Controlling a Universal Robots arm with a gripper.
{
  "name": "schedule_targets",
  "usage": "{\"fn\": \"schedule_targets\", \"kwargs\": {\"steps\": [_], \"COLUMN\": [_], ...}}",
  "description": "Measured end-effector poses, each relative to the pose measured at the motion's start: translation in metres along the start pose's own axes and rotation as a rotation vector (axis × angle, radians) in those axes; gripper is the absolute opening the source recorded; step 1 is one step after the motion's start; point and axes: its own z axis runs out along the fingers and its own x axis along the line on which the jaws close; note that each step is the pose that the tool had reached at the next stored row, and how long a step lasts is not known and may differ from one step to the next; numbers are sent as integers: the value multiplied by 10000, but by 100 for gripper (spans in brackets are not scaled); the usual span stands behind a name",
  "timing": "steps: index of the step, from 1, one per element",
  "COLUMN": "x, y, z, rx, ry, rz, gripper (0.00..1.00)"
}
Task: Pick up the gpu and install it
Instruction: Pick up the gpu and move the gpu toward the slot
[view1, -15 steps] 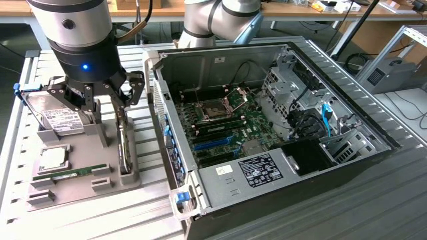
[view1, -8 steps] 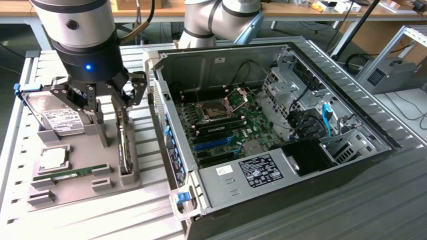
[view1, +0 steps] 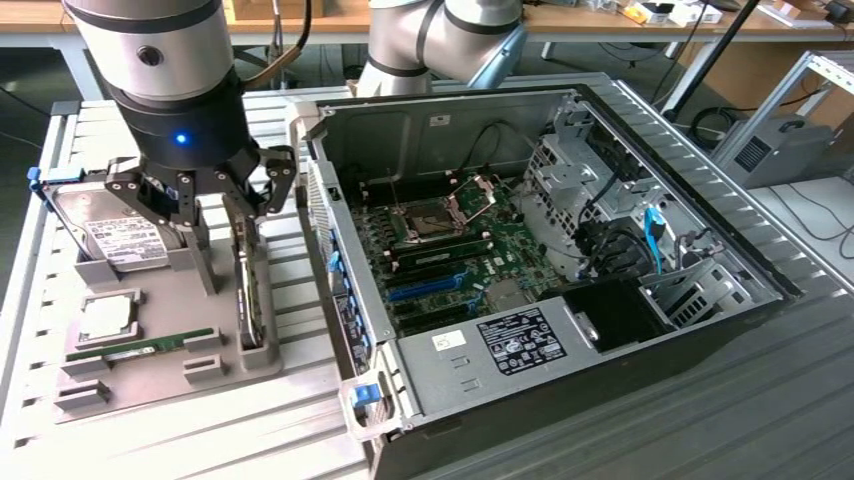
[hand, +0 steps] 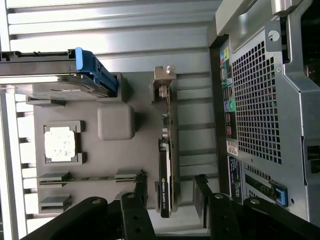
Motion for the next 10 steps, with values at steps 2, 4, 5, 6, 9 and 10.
{"fn": "schedule_targets", "kwargs": {"steps": [2,4,5,6,9,10], "x": [1,1,2,2,3,4], "y": [-2,-3,-3,-4,-6,-7], "z": [25,48,59,75,119,137], "rx": [0,0,0,0,0,0], "ry": [0,0,1,1,0,0], "rz": [0,1,0,0,0,0], "gripper": [50,50,50,50,50,50]}}
